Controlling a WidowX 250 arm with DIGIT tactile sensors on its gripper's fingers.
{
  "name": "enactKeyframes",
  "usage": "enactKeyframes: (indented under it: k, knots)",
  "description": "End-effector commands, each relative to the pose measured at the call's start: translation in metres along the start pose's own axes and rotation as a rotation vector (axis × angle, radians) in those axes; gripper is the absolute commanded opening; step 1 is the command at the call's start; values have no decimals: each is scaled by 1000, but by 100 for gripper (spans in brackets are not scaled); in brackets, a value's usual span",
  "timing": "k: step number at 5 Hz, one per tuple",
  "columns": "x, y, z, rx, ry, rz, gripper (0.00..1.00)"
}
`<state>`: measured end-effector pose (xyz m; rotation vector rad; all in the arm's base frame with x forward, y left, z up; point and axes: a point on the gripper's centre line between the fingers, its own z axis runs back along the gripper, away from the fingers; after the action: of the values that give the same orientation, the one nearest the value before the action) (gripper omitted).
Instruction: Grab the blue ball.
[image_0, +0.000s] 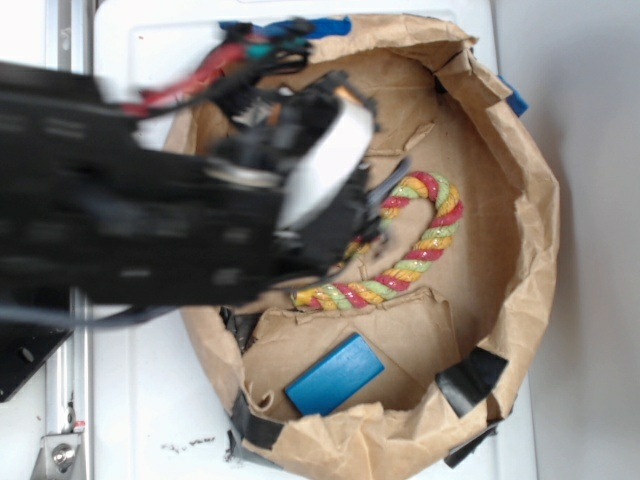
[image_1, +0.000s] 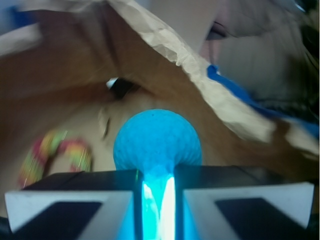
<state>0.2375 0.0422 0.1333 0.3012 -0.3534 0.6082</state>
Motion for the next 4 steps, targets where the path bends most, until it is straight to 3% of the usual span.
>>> enactKeyframes:
  k: [1,2,4]
  knots:
    - [-1,18,50,-126,159,-303,0]
    - [-1,13,66,-157,240,-403,0]
    - [5,9,73,-142,272,-373,0]
